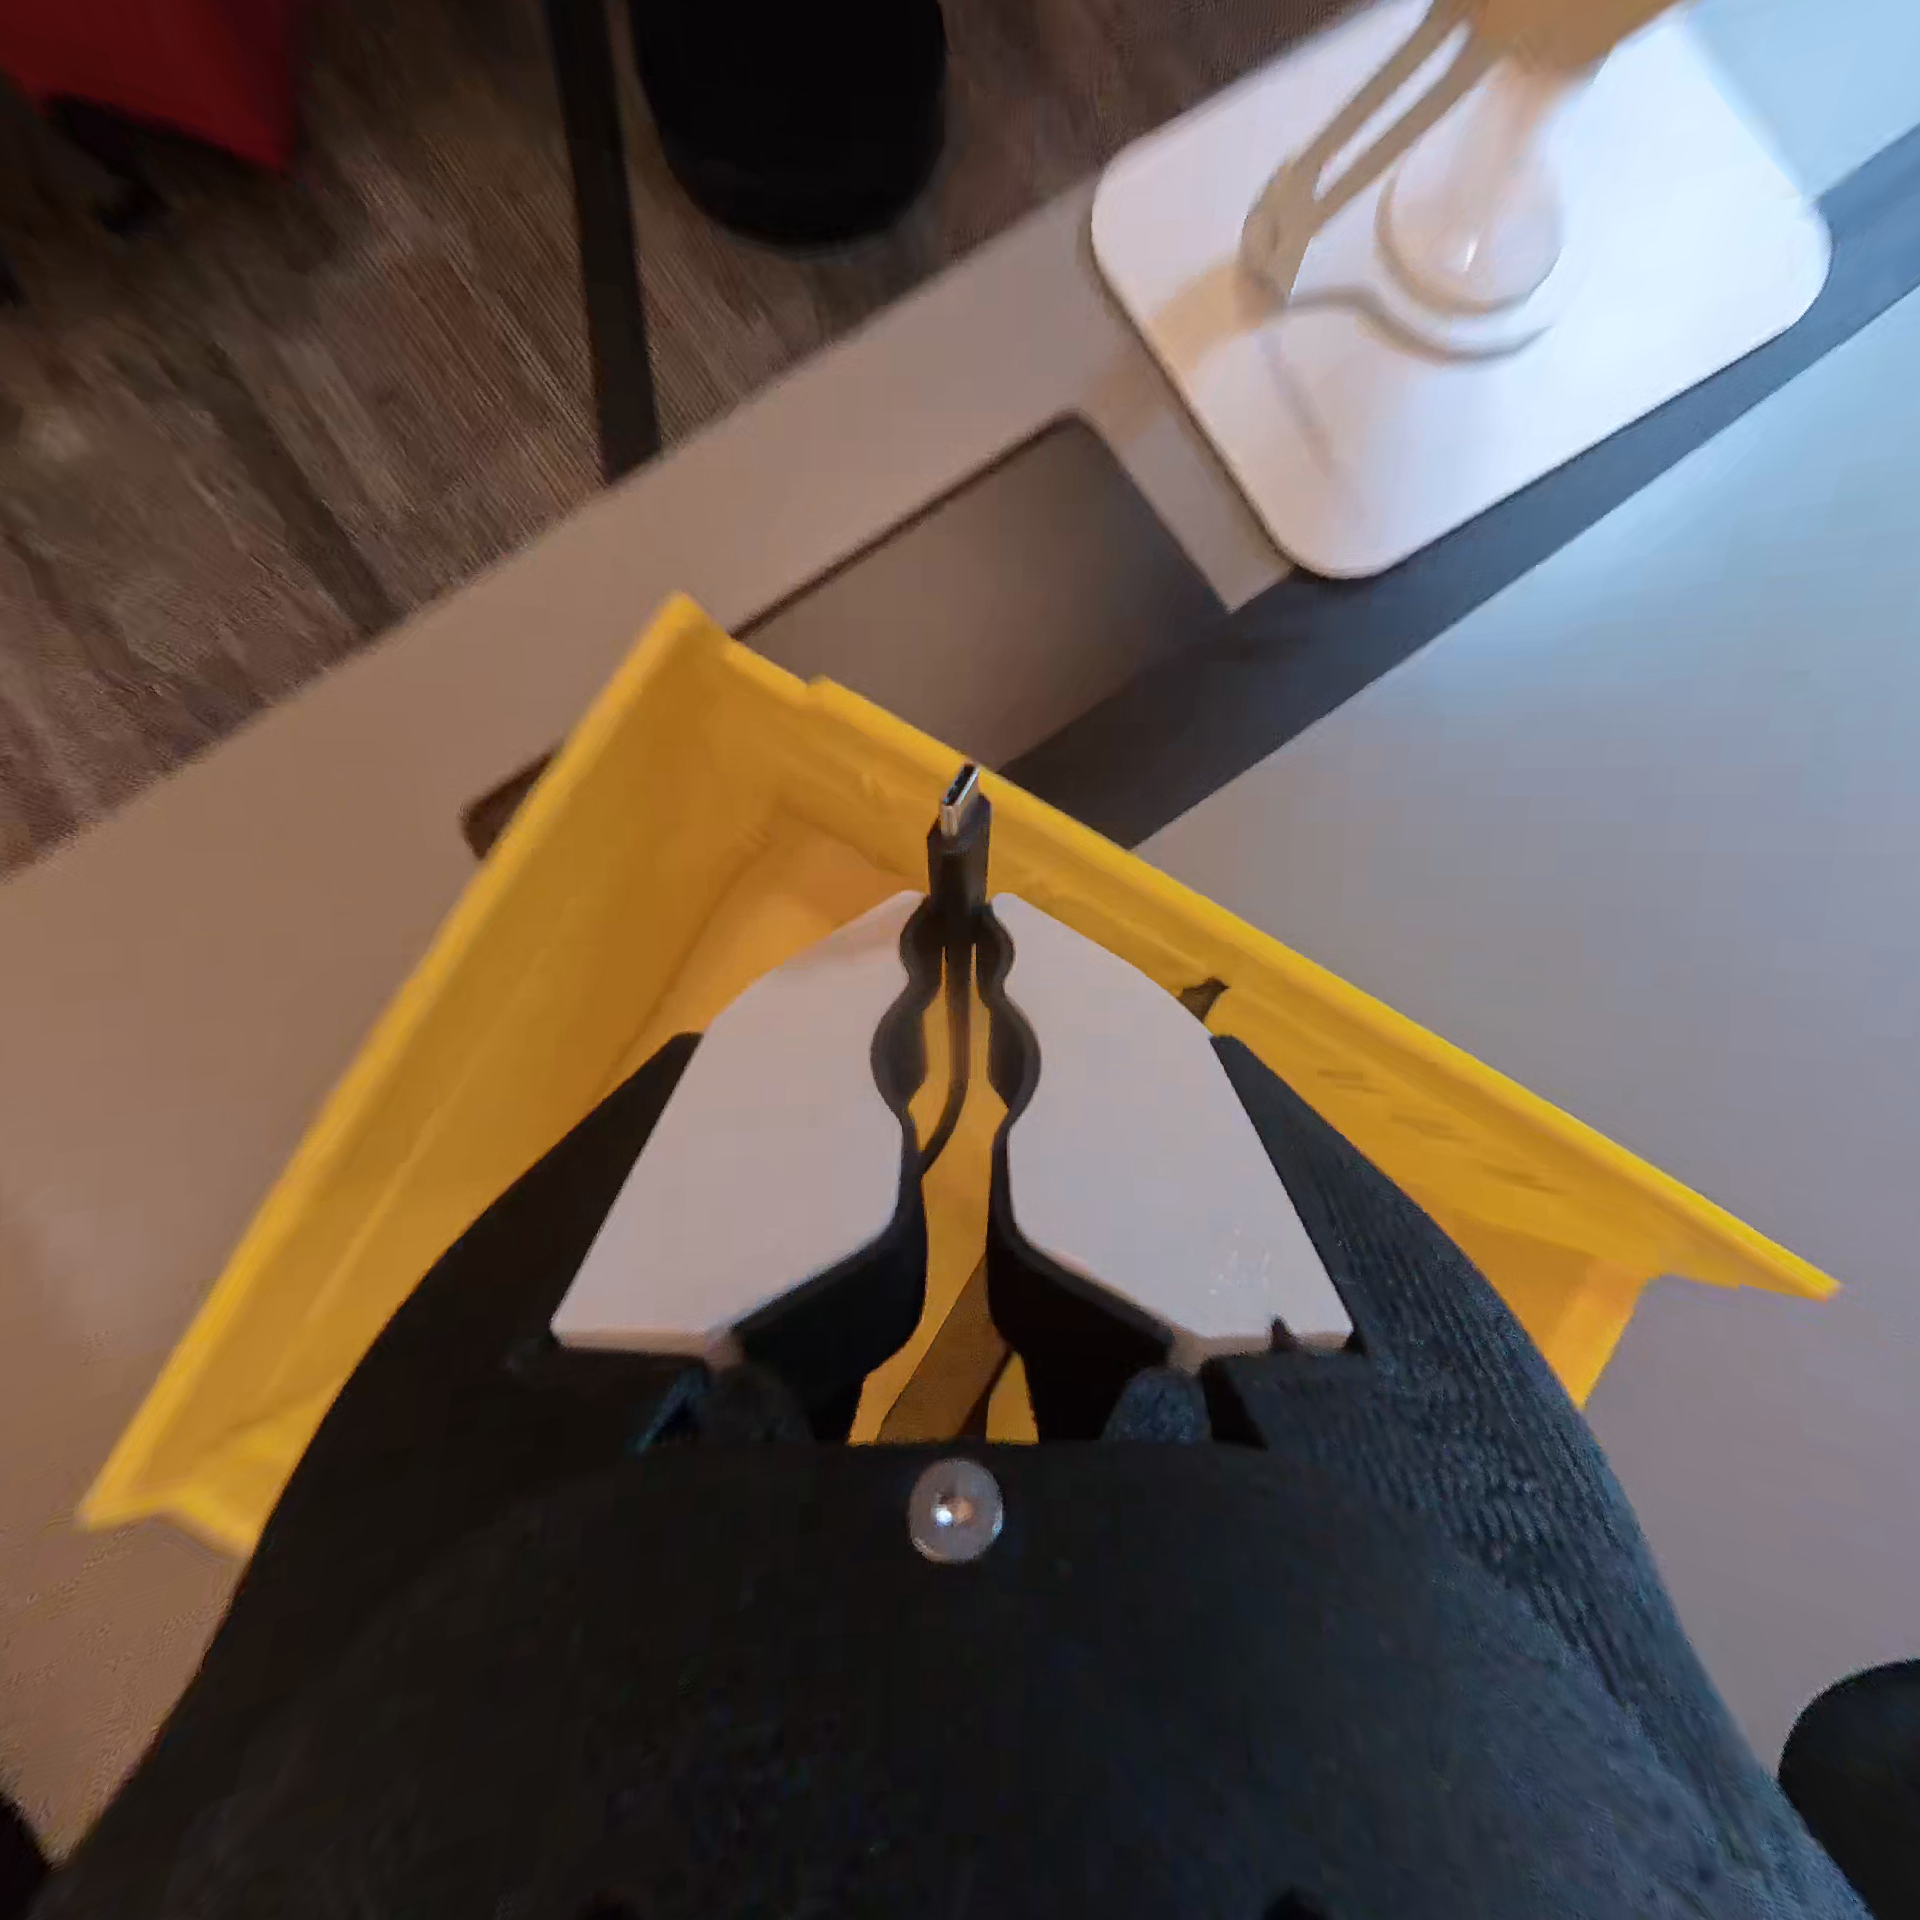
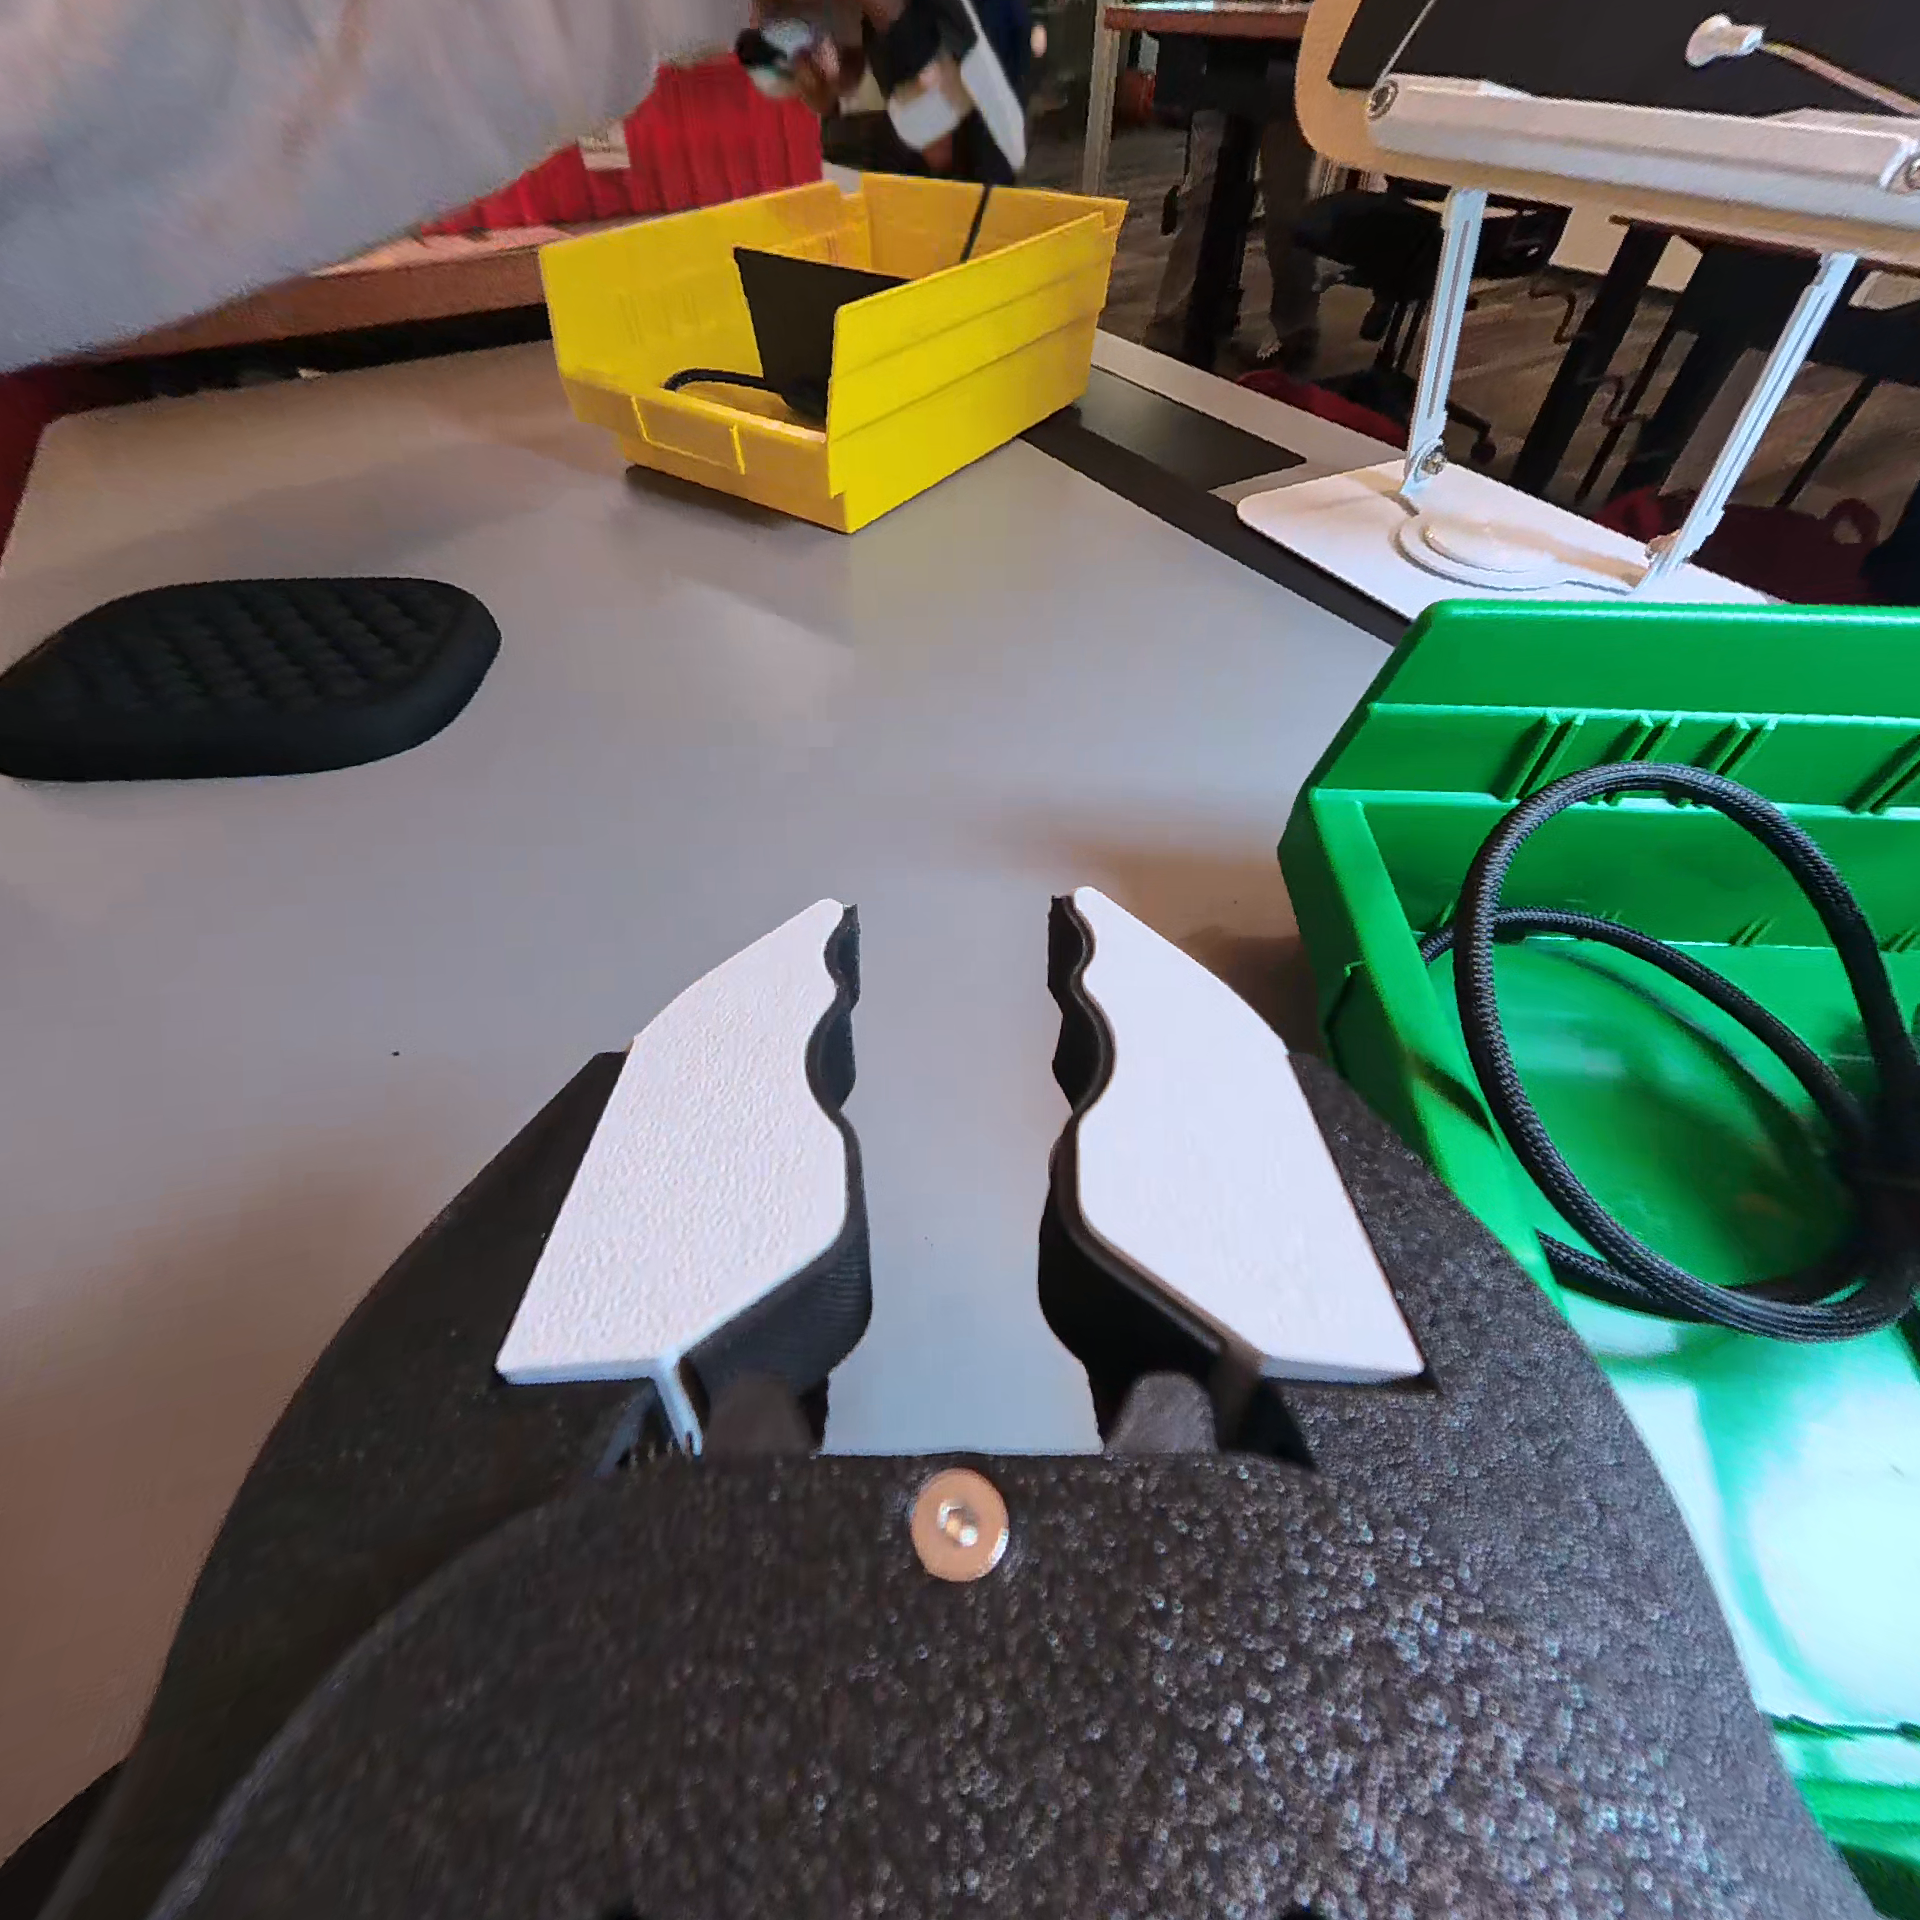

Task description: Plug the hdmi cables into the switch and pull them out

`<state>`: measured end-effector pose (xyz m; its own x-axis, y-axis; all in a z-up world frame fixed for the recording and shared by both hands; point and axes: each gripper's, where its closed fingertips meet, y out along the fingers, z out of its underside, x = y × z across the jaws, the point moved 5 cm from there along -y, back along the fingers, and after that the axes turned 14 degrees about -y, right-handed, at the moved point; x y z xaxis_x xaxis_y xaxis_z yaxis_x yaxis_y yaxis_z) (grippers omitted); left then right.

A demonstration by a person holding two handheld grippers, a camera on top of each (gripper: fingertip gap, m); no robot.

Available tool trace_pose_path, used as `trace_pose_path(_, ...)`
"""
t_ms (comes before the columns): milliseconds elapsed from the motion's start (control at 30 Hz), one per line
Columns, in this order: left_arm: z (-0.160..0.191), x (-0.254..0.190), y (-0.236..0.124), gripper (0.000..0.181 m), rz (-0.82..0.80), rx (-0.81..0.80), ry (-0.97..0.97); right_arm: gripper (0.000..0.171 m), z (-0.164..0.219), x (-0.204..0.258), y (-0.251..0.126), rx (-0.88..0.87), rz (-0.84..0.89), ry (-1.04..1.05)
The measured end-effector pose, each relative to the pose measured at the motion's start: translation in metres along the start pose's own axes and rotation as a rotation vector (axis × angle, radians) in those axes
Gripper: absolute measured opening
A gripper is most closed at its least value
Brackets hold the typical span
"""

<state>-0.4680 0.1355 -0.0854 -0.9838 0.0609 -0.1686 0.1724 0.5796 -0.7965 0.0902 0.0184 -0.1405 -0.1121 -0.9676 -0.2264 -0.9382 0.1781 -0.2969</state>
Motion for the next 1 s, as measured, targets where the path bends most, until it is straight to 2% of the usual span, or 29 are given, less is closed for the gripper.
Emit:
trace_pose_path(33,-0.008,-0.006,-0.018,0.007,-0.013,-0.056,0.018,0.035,-0.001,0.001,0.0,-0.002,0.006,-0.014)
trace_pose_path(133,-0.026,-0.043,-0.075,0.007,-0.024,-0.217,0.112,0.034,-0.006,0.006,0.0,-0.021,0.014,-0.049)
trace_pose_path(233,-0.034,-0.106,-0.126,0.007,0.047,-0.369,0.221,0.034,-0.016,0.013,0.002,-0.049,0.029,-0.08)
trace_pose_path(333,-0.024,-0.186,-0.161,0.007,0.155,-0.491,0.345,0.038,-0.03,0.021,0.008,-0.063,0.065,-0.106)
trace_pose_path(433,0.002,-0.267,-0.178,0.007,0.272,-0.56,0.466,0.048,-0.052,0.035,0.018,-0.083,0.095,-0.148)
trace_pose_path(567,0.044,-0.348,-0.174,0.006,0.439,-0.615,0.483,0.065,-0.078,0.054,0.043,-0.091,0.127,-0.129)
trace_pose_path(667,0.075,-0.39,-0.154,0.006,0.603,-0.629,0.411,0.075,-0.073,0.07,0.074,-0.014,0.061,-0.069)
trace_pose_path(700,0.084,-0.401,-0.148,0.006,0.666,-0.624,0.378,0.057,-0.065,0.073,0.082,0.025,0.037,-0.08)
trace_pose_path(733,0.091,-0.409,-0.143,0.006,0.72,-0.62,0.357,0.025,-0.061,0.077,0.085,0.006,-0.019,-0.084)
trace_pose_path(767,0.096,-0.414,-0.139,0.006,0.758,-0.619,0.347,0.014,-0.058,0.08,0.085,-0.033,-0.068,-0.067)
trace_pose_path(867,0.095,-0.409,-0.13,0.009,0.763,-0.665,0.347,0.014,-0.054,0.08,0.074,-0.152,-0.243,-0.014)
trace_pose_path(933,0.09,-0.396,-0.118,0.017,0.723,-0.695,0.359,0.015,-0.056,0.081,0.061,-0.24,-0.417,0.111)
trace_pose_path(1000,0.094,-0.387,-0.103,0.029,0.75,-0.655,0.361,0.014,-0.062,0.08,0.045,-0.398,-0.588,0.283)
